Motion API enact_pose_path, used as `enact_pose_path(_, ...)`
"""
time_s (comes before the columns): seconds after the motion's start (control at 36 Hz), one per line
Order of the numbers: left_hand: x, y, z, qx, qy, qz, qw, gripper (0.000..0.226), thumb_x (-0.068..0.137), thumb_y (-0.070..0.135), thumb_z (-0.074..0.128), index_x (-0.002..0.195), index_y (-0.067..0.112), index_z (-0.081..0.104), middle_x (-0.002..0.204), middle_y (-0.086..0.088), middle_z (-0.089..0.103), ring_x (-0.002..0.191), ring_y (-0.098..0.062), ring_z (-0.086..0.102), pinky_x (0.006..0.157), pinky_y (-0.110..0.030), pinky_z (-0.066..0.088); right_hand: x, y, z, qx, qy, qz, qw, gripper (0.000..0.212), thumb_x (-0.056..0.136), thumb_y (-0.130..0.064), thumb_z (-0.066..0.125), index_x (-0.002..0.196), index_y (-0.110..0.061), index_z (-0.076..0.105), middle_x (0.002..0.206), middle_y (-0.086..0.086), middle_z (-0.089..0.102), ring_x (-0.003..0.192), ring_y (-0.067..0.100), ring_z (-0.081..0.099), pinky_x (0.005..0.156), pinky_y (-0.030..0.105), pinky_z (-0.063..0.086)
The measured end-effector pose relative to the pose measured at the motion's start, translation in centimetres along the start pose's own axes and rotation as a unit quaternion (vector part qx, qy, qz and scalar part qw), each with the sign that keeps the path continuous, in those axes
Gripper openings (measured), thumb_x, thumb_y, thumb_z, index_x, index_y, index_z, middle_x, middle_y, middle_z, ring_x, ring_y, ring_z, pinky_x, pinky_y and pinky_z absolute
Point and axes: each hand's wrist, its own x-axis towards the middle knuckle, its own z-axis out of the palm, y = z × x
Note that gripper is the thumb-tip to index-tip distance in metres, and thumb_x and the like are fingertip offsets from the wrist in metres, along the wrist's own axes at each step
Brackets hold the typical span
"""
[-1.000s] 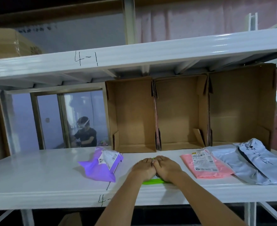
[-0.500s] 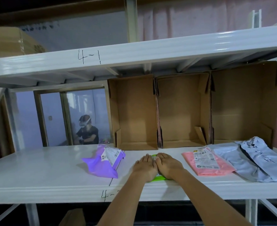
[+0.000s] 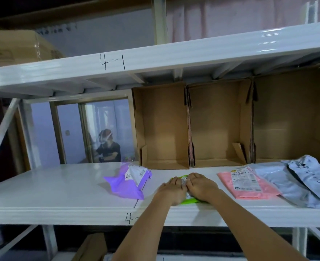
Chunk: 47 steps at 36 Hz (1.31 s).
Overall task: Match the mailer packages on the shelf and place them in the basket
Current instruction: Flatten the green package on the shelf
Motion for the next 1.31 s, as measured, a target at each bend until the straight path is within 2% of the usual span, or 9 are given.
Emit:
enact_pose_path(0.31, -0.2, 0.2, 0.6, 0.012, 0.034, -0.025, 0.999, 0.058, 0.102, 0.04, 0.009, 0.154, 0.015, 0.007, 0.162, 0.0, 0.003, 0.149, -0.015, 0.005, 0.121, -0.038, 0.008, -0.9, -0.6, 0.2, -0.056, 0.028, 0.017, 0.998, 0.056, 0.104, -0.038, 0.016, 0.154, -0.014, 0.017, 0.162, -0.001, 0.014, 0.148, 0.014, 0.013, 0.117, 0.034, 0.023)
enact_pose_path(0.69, -0.7, 0.8, 0.7, 0.029, 0.046, -0.102, 0.993, 0.064, 0.099, 0.044, 0.007, 0.153, 0.011, 0.009, 0.161, -0.005, 0.009, 0.148, -0.02, 0.007, 0.119, -0.044, 0.01, -4.2, 0.1, -0.5, -0.062, -0.023, 0.016, 0.998, 0.068, 0.101, -0.052, 0.011, 0.156, -0.012, 0.0, 0.163, 0.006, -0.005, 0.149, 0.022, 0.01, 0.118, 0.039, 0.016)
enact_pose_path(0.81, -1.9, 0.7, 0.6, -0.001, 0.09, -0.104, 0.99, 0.062, 0.1, 0.046, 0.013, 0.145, 0.008, 0.032, 0.149, -0.012, 0.038, 0.136, -0.026, 0.036, 0.111, -0.041, 0.03, -4.6, -0.4, -0.7, -0.094, -0.006, 0.021, 0.995, 0.068, 0.101, -0.052, 0.016, 0.154, -0.011, 0.014, 0.162, 0.008, 0.011, 0.148, 0.024, 0.016, 0.117, 0.043, 0.02)
enact_pose_path(0.92, -3.2, 1.9, -1.0, -0.128, 0.141, -0.118, 0.975, 0.054, 0.102, 0.043, 0.016, 0.138, 0.01, 0.037, 0.139, -0.015, 0.048, 0.127, -0.031, 0.046, 0.104, -0.04, 0.036, -4.8, -1.3, -1.8, -0.079, 0.144, 0.026, 0.986, 0.047, 0.102, -0.042, 0.025, 0.132, -0.015, 0.048, 0.132, 0.008, 0.052, 0.12, 0.024, 0.049, 0.099, 0.039, 0.042)
enact_pose_path(1.03, -2.2, 2.8, -2.9, -0.42, 0.114, -0.169, 0.884, 0.051, 0.099, 0.036, 0.033, 0.139, 0.005, 0.037, 0.141, -0.017, 0.046, 0.127, -0.033, 0.045, 0.102, -0.034, 0.036, -4.3, -2.3, -2.4, 0.092, 0.091, 0.061, 0.99, 0.053, 0.097, -0.05, 0.024, 0.127, -0.016, 0.05, 0.122, 0.014, 0.056, 0.117, 0.032, 0.051, 0.093, 0.042, 0.044)
enact_pose_path(1.11, -2.2, 2.5, -3.2, -0.631, 0.14, -0.193, 0.738, 0.044, 0.093, 0.035, 0.041, 0.122, 0.003, 0.051, 0.119, -0.017, 0.058, 0.113, -0.034, 0.055, 0.101, -0.043, 0.043, -4.7, -2.6, -3.3, 0.18, 0.073, 0.106, 0.975, 0.075, 0.089, -0.07, 0.029, 0.137, -0.014, 0.047, 0.134, 0.013, 0.054, 0.122, 0.03, 0.051, 0.094, 0.039, 0.041)
enact_pose_path(1.19, -3.4, 2.6, -3.5, -0.784, 0.119, -0.175, 0.584, 0.029, 0.093, 0.03, 0.043, 0.095, 0.002, 0.052, 0.083, -0.016, 0.055, 0.078, -0.032, 0.058, 0.083, -0.046, 0.051, -5.2, -2.8, -4.2, 0.243, 0.063, 0.104, 0.962, 0.088, 0.078, -0.081, 0.038, 0.129, -0.012, 0.054, 0.133, 0.009, 0.055, 0.119, 0.027, 0.052, 0.094, 0.037, 0.041)
enact_pose_path(1.28, -3.6, 3.1, -3.4, -0.8, 0.108, -0.147, 0.572, 0.041, 0.098, 0.034, 0.037, 0.104, -0.001, 0.058, 0.081, -0.018, 0.059, 0.069, -0.03, 0.057, 0.071, -0.038, 0.049, -5.6, -3.1, -4.6, 0.379, 0.044, 0.097, 0.919, 0.086, 0.075, -0.076, 0.053, 0.131, -0.012, 0.052, 0.134, 0.007, 0.053, 0.122, 0.026, 0.05, 0.098, 0.036, 0.04)
enact_pose_path(1.31, -3.4, 3.3, -3.1, -0.773, 0.119, -0.137, 0.607, 0.047, 0.1, 0.036, 0.033, 0.108, -0.001, 0.06, 0.081, -0.016, 0.06, 0.07, -0.028, 0.057, 0.07, -0.036, 0.048, -5.8, -3.1, -4.7, 0.431, 0.039, 0.106, 0.895, 0.081, 0.077, -0.07, 0.057, 0.132, -0.012, 0.051, 0.133, 0.007, 0.053, 0.122, 0.026, 0.05, 0.098, 0.036, 0.041)
